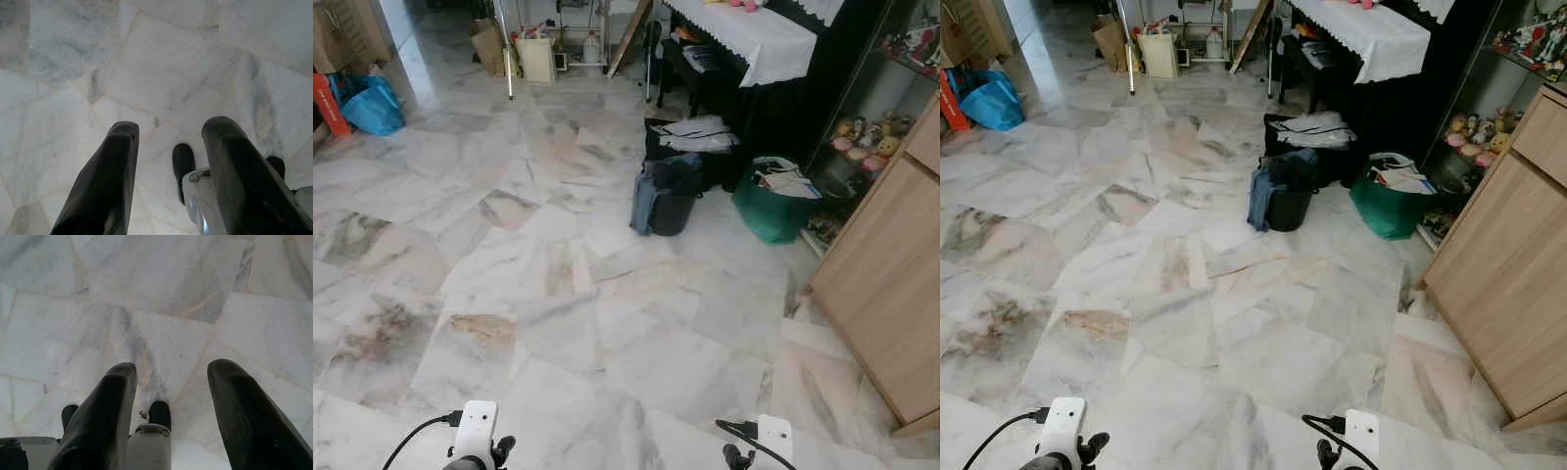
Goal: Move the pillow to the sofa from floor
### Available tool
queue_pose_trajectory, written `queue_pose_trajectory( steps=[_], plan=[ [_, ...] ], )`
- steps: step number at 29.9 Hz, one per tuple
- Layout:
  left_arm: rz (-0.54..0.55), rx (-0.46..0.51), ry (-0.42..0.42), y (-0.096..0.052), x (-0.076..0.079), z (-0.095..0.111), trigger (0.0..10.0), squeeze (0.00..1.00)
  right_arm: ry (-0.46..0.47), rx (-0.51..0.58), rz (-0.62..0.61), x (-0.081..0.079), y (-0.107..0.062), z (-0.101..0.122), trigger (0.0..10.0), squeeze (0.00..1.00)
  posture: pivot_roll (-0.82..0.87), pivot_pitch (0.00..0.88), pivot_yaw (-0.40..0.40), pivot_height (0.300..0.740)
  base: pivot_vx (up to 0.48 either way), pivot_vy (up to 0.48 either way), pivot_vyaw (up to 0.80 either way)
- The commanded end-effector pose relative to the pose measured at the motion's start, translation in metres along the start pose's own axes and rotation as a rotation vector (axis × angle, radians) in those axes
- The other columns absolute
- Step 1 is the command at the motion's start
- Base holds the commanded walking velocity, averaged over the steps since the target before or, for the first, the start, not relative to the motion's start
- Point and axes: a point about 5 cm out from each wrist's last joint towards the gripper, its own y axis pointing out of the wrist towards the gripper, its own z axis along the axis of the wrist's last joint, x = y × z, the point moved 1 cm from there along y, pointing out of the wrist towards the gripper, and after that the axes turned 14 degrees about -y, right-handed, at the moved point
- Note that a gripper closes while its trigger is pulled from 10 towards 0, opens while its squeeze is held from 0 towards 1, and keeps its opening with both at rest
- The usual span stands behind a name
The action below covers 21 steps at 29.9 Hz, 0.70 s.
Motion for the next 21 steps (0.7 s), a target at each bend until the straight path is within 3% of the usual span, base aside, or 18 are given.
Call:
queue_pose_trajectory(
  steps=[1, 21],
  plan=[
    [0.013, -0.038, -0.005, -0.0017, -0.0025, -0.0085, 10.0, 0.00, 0.008, -0.006, -0.002, 0.0008, -0.0001, -0.0009, 10.0, 0.00, 0.09, 0.000, -0.046, 0.740, -0.274, 0.000, 0.00],
    [0.004, -0.028, -0.008, 0.0006, -0.0017, 0.0003, 10.0, 0.00, 0.000, -0.011, -0.003, 0.0010, 0.0004, 0.0003, 10.0, 0.00, 0.09, 0.000, -0.045, 0.740, -0.356, 0.000, 0.00]
  ],
)
